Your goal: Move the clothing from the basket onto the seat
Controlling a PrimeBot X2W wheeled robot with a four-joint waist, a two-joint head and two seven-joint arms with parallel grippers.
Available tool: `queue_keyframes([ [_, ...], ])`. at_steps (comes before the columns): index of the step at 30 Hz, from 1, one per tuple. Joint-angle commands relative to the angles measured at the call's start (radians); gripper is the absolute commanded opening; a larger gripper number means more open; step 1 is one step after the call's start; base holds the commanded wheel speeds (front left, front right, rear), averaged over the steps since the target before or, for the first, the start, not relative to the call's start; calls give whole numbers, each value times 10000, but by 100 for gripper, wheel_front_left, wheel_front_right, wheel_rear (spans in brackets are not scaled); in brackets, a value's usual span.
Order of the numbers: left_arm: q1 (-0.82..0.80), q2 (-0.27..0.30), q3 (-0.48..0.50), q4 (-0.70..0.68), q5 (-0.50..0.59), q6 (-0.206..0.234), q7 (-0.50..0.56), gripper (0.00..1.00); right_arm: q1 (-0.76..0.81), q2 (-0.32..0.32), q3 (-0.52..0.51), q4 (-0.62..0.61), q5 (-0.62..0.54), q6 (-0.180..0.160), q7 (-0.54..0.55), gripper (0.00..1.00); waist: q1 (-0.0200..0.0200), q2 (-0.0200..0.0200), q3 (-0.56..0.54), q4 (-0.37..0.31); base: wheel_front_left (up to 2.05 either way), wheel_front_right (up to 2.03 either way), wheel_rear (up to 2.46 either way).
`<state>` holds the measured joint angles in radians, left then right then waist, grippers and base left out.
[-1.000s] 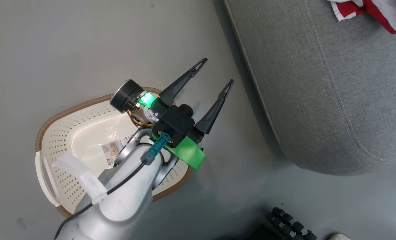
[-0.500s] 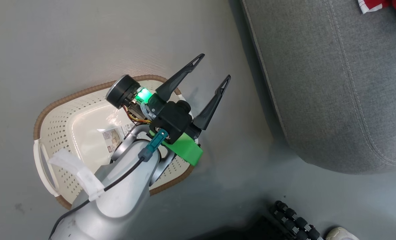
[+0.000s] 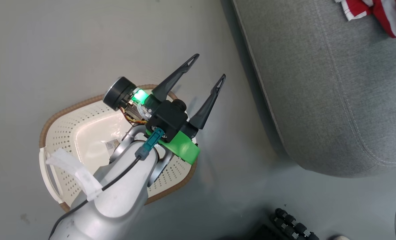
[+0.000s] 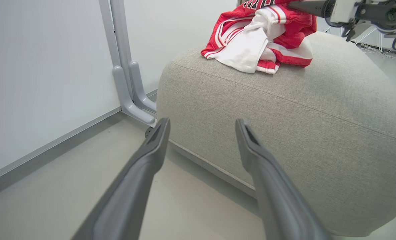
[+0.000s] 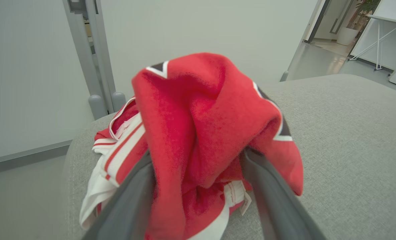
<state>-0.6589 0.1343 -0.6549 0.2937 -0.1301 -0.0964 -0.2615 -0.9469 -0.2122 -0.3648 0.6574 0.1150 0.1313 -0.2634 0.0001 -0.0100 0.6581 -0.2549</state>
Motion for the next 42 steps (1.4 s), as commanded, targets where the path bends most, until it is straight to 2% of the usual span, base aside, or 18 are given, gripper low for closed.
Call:
queue_keyframes([
  [1,188,-24,13,19,-87,49,-36,100,411,-60,112,-127,79,-11,-20,100,-1,100,-421,-73,0,0,0],
  [11,896,-245,278,-189,-398,234,-41,100,2733,82,761,-1713,240,-11,-20,100,-1,100,-2011,-58,0,0,0],
  [21,1903,-377,1157,-459,-766,564,-41,100,4255,347,1772,-3431,517,-11,-21,100,-1,100,-3366,331,0,0,0],
  [30,2768,-455,2287,-700,-904,815,-31,100,5018,674,2927,-4327,582,-11,-20,100,-1,100,-4260,1225,0,0,0],
  [42,4179,-522,4179,-693,-1029,1064,-31,100,6227,1068,3564,-4494,565,-11,-20,100,-1,100,-5435,2548,0,0,0],
])
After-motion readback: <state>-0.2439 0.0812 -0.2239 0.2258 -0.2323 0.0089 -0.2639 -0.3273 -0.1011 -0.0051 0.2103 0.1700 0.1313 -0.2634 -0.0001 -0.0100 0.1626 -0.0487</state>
